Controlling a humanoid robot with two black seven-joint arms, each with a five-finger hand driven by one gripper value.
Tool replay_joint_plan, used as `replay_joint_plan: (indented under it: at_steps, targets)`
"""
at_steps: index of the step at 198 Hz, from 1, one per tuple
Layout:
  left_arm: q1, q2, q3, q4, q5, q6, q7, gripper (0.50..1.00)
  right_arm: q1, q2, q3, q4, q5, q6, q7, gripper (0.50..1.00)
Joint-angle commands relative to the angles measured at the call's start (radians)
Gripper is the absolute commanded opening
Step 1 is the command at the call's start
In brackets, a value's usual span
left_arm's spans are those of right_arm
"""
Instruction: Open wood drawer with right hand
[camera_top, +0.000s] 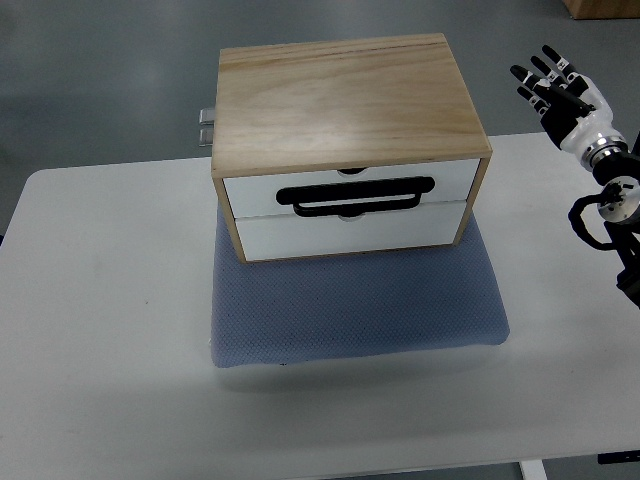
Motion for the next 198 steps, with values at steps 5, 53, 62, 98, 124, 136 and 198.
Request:
replay_joint_plan:
  at_steps: [5, 53, 62, 98, 124, 136, 198]
  targets:
    - [0.001, 0.000, 0.002, 0.001, 0.000, 0.003, 0.000, 1.000, 0.000, -0.001, 0.002, 0.001, 0.000, 0.001, -0.001, 0.936]
    - [0.001, 0.000, -0.003, 0.006, -0.005, 0.003, 0.000, 1.000, 0.000, -0.003, 0.003, 0.000, 0.000, 0.001, 0.000, 0.934]
    - [0.001, 0.000, -0.003, 0.011, -0.005, 0.003, 0.000, 1.000, 0.000, -0.003, 0.002, 0.000, 0.000, -0.001, 0.000, 0.934]
    - [0.000, 0.000, 0.001, 0.018, -0.006, 0.014, 0.000, 1.000, 0.001, -0.006, 0.005, 0.000, 0.000, -0.001, 0.000, 0.936]
    - [0.000, 0.000, -0.001, 0.015, -0.006, 0.014, 0.000, 1.000, 0.005, -0.006, 0.008, 0.000, 0.000, -0.001, 0.000, 0.934]
    - [0.000, 0.000, -0.001, 0.015, -0.006, 0.014, 0.000, 1.000, 0.006, -0.007, 0.009, 0.000, 0.000, -0.001, 0.000, 0.936]
    - [0.000, 0.000, -0.001, 0.017, -0.006, 0.014, 0.000, 1.000, 0.008, -0.006, 0.009, 0.000, 0.000, 0.002, 0.000, 0.936]
